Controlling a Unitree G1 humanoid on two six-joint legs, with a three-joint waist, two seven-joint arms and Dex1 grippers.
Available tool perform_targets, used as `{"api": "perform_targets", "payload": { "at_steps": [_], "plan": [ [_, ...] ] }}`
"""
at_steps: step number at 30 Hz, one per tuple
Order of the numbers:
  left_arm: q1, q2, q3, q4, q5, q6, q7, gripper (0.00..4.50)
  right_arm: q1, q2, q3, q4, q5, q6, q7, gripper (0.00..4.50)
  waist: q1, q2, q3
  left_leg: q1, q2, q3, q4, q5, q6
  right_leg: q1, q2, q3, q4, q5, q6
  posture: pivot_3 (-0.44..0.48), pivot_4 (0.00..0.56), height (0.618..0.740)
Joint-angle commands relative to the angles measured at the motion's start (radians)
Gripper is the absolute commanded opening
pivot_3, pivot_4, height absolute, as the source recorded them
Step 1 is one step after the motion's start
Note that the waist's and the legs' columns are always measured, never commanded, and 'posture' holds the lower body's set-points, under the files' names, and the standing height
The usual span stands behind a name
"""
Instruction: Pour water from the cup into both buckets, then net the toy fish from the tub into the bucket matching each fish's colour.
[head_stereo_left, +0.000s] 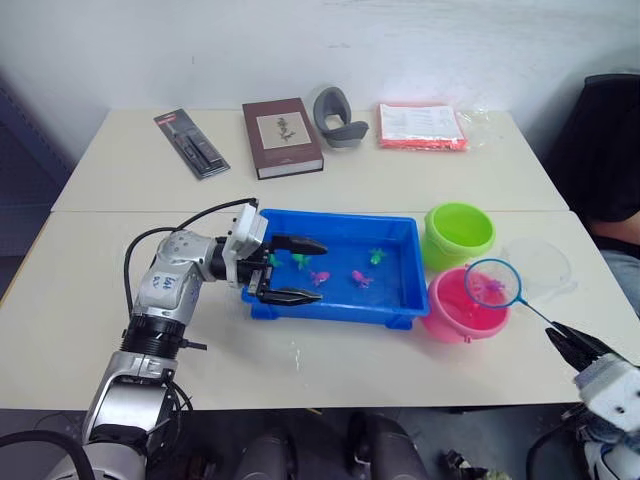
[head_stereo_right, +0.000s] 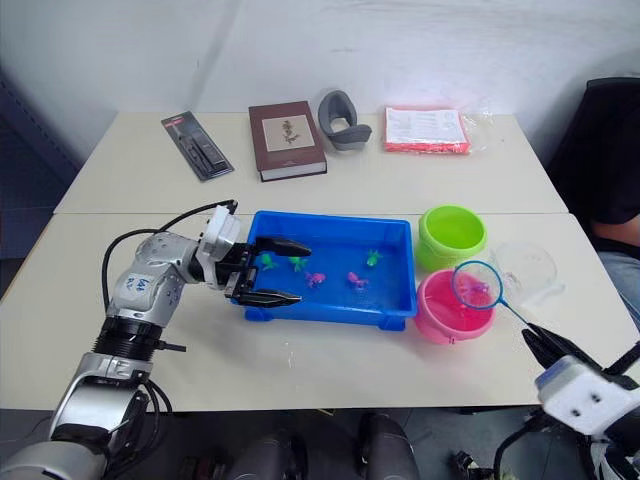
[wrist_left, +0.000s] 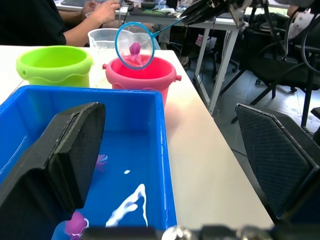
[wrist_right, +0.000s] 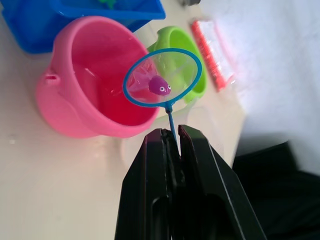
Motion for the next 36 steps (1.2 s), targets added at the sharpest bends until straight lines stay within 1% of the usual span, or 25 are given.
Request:
{"api": "perform_targets", "payload": {
  "at_steps": [1, 3, 8, 12, 16, 19, 25, 29, 31, 34, 36],
  "plan": [
    [-0.02, -0.012, 0.001, -0.037, -0.01, -0.002, 0.012, 4.47, 0.003, 0.007, -0.036, 0.03, -0.252, -0.213, -0.179, 0.0, 0.0, 0.0, 0.0, 0.0, 0.0, 0.0, 0.0, 0.0, 0.0, 0.0, 0.0, 0.0, 0.0, 0.0, 0.0, 0.0, 0.15, 0.74],
    [-0.016, -0.016, 0.0, -0.041, -0.011, -0.002, 0.015, 4.47, 0.007, 0.008, -0.046, 0.047, -0.34, -0.276, -0.261, 0.0, 0.0, 0.0, 0.0, 0.0, 0.0, 0.0, 0.0, 0.0, -0.001, 0.0, 0.0, 0.001, 0.0, -0.001, -0.001, 0.0, 0.15, 0.74],
    [-0.013, -0.016, 0.003, -0.032, -0.012, -0.01, 0.011, 4.47, 0.034, -0.031, -0.058, 0.094, -0.442, -0.364, -0.369, 0.0, 0.003, 0.0, 0.0, 0.001, 0.0, 0.0, 0.0, 0.0, -0.001, 0.0, 0.0, 0.001, 0.0, -0.001, -0.001, 0.0, 0.15, 0.74],
    [-0.014, -0.02, 0.0, -0.031, -0.012, -0.012, 0.012, 4.47, 0.078, -0.054, -0.036, 0.129, -0.458, -0.408, -0.399, 0.0, 0.003, 0.0, 0.0, 0.001, 0.0, 0.0, 0.0, 0.0, -0.001, 0.0, 0.0, 0.001, 0.0, -0.001, -0.001, 0.0, 0.15, 0.74],
    [-0.009, -0.019, 0.002, -0.033, -0.013, -0.014, 0.009, 4.47, 0.096, -0.077, -0.077, 0.106, -0.488, -0.483, -0.46, 0.0, 0.001, 0.0, 0.0, 0.001, 0.001, 0.0, 0.0, 0.0, -0.001, 0.0, 0.0, 0.002, 0.0, -0.001, -0.002, 0.0, 0.15, 0.74],
    [-0.003, -0.018, 0.001, -0.034, -0.012, -0.016, 0.006, 4.47, 0.091, -0.084, -0.08, 0.1, -0.509, -0.489, -0.479, 0.0, -0.001, 0.0, 0.0, 0.001, 0.001, 0.0, 0.0, 0.0, -0.001, 0.0, 0.0, 0.002, 0.0, -0.001, -0.002, 0.0, 0.15, 0.74],
    [0.0, -0.029, -0.001, -0.035, -0.012, -0.016, 0.015, 4.47, 0.077, -0.082, -0.101, 0.121, -0.523, -0.422, -0.508, 0.0, -0.001, 0.0, 0.0, 0.001, 0.001, 0.0, 0.0, 0.0, -0.001, 0.0, 0.0, 0.002, 0.0, -0.002, -0.002, 0.0, 0.15, 0.74],
    [0.001, -0.033, 0.001, -0.034, -0.01, -0.017, 0.019, 4.47, 0.095, -0.074, -0.032, 0.097, -0.509, -0.41, -0.481, 0.0, -0.002, 0.0, 0.0, 0.001, 0.001, 0.0, 0.0, 0.0, -0.001, 0.0, 0.0, 0.002, 0.001, -0.002, -0.002, 0.0, 0.15, 0.74],
    [0.003, -0.031, 0.002, -0.036, -0.009, -0.018, 0.022, 4.47, 0.097, -0.052, -0.063, 0.089, -0.516, -0.379, -0.497, 0.0, -0.003, 0.0, 0.0, 0.001, 0.001, 0.0, 0.0, 0.0, -0.001, 0.0, 0.0, 0.002, 0.001, -0.002, -0.002, 0.0, 0.15, 0.74],
    [0.013, -0.027, 0.003, -0.036, -0.009, -0.022, 0.022, 4.47, 0.108, -0.076, -0.043, 0.091, -0.497, -0.398, -0.489, 0.0, -0.004, 0.0, 0.0, 0.001, 0.001, 0.0, 0.0, 0.0, -0.001, 0.0, -0.001, 0.002, 0.001, -0.002, -0.002, 0.0, 0.15, 0.74],
    [0.014, -0.027, 0.002, -0.037, -0.007, -0.025, 0.024, 4.47, 0.101, -0.065, -0.069, 0.09, -0.5, -0.372, -0.507, 0.0, -0.004, 0.0, 0.0, 0.001, 0.001, 0.0, 0.0, 0.0, -0.001, 0.0, -0.001, 0.002, 0.001, -0.002, -0.002, 0.0, 0.15, 0.74]
  ]
}}
